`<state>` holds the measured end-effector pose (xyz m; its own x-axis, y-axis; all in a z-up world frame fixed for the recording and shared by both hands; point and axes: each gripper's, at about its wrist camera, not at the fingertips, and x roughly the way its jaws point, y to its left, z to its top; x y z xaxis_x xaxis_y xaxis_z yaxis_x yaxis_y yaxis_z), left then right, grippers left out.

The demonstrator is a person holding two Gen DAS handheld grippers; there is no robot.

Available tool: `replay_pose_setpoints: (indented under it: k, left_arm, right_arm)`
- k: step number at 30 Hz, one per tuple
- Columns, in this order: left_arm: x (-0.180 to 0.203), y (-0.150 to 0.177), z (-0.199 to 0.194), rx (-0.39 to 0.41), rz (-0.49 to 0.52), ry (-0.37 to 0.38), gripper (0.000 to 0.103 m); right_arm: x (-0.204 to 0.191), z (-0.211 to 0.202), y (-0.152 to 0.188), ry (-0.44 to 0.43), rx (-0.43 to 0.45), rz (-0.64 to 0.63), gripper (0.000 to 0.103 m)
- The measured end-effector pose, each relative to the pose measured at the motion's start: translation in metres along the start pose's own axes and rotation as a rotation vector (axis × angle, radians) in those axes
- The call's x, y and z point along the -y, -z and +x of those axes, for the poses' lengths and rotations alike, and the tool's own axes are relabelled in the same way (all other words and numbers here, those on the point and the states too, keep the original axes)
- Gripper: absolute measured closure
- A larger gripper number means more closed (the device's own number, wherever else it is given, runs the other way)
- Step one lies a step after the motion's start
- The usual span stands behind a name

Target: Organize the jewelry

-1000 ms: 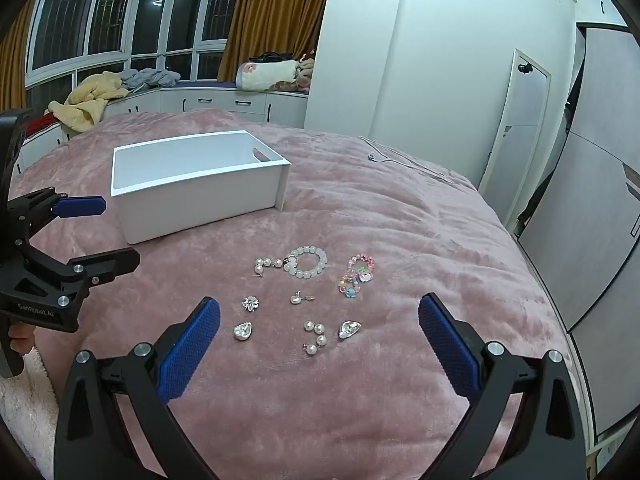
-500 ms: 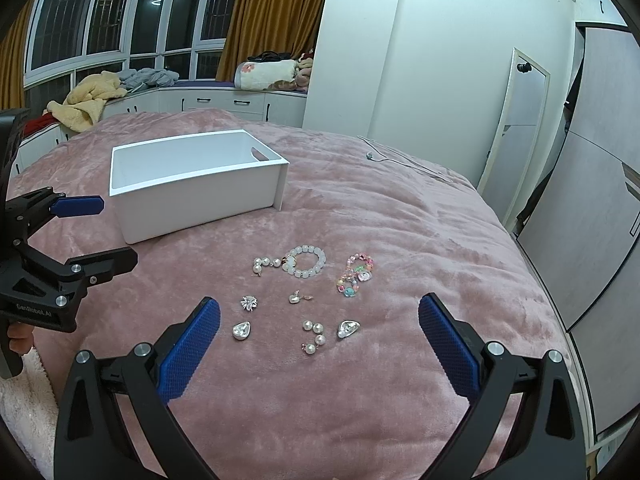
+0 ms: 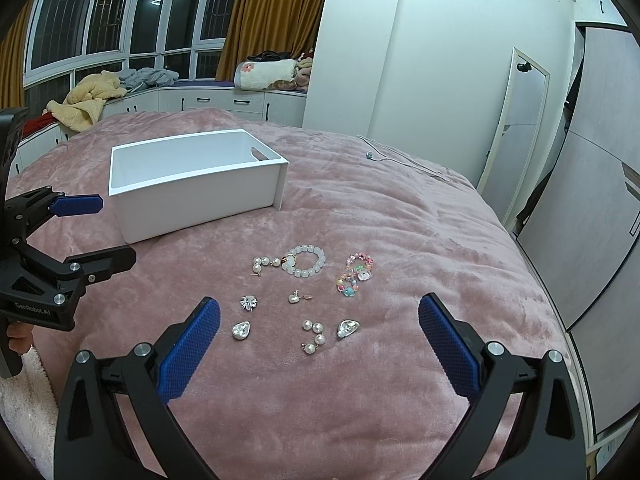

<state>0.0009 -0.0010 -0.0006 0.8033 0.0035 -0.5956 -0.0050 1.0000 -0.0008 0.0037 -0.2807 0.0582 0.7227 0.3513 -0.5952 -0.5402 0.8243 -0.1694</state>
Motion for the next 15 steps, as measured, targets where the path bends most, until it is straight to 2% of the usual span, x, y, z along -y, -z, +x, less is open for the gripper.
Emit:
replay_pose_setpoints:
  k: [15]
  left_arm:
    - [0.0017, -0.0028, -0.0022, 0.002, -0.001, 0.001, 0.003]
  right_arm:
    - [0.0011, 0.0007, 0.0005, -0.002, 0.002, 0.003, 0.005]
